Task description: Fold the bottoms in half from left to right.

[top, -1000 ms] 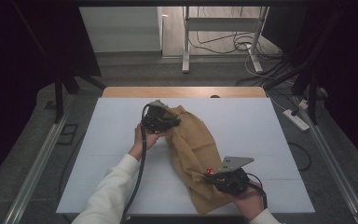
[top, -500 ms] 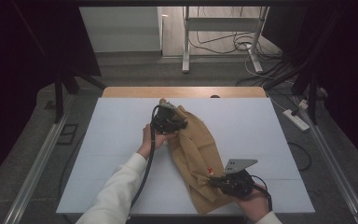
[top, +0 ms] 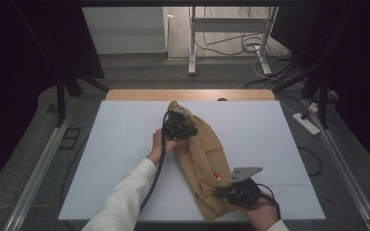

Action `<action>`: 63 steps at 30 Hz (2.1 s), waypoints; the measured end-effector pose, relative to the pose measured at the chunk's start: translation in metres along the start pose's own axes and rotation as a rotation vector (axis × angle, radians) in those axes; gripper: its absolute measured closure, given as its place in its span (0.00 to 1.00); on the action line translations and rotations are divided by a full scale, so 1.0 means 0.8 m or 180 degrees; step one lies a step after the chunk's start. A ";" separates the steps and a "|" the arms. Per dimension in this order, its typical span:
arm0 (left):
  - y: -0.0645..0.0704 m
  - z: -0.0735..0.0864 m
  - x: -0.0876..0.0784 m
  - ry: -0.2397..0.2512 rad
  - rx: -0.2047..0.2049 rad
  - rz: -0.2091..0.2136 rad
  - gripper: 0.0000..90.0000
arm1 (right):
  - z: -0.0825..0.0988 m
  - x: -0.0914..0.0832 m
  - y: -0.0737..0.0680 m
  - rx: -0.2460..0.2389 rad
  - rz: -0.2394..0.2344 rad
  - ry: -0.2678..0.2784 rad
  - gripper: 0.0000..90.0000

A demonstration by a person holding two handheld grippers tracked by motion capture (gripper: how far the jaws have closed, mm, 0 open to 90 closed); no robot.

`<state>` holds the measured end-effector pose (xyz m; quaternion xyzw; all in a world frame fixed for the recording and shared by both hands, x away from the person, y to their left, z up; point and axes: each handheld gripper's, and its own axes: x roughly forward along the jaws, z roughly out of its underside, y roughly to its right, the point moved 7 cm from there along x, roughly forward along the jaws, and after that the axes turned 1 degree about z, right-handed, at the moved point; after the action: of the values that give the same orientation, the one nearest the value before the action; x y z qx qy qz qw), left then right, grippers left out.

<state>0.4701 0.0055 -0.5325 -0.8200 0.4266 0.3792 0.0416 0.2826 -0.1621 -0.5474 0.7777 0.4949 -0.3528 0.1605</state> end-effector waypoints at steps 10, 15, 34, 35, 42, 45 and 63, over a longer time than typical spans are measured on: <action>0.002 0.001 0.009 -0.0023 -0.0009 0.0013 0.89 | 0.006 0.003 0.002 0.0006 0.0033 -0.0107 0.92; 0.005 0.001 0.015 -0.0045 0.0012 0.0015 0.88 | 0.007 0.002 0.000 -0.0005 0.0042 -0.0114 0.91; 0.014 0.009 -0.028 0.0131 0.0098 -0.0156 0.37 | -0.009 -0.037 0.034 0.0147 0.0531 0.0372 0.44; 0.014 0.012 -0.031 0.0132 0.0115 -0.0165 0.37 | -0.009 -0.039 0.037 0.0160 0.0549 0.0385 0.43; 0.012 0.035 -0.058 0.0126 0.0151 -0.0197 0.38 | -0.020 -0.047 0.050 0.0190 0.0619 0.0449 0.44; 0.009 0.046 -0.068 0.0128 0.0133 -0.0239 0.37 | -0.024 -0.042 0.051 0.0180 0.0604 0.0407 0.45; 0.002 0.101 -0.103 0.0128 0.0007 -0.0238 0.37 | -0.040 0.013 0.055 0.0087 0.0404 0.0040 0.45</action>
<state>0.3928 0.0908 -0.5350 -0.8428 0.3969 0.3603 0.0479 0.3368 -0.1563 -0.5372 0.8118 0.4407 -0.3438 0.1688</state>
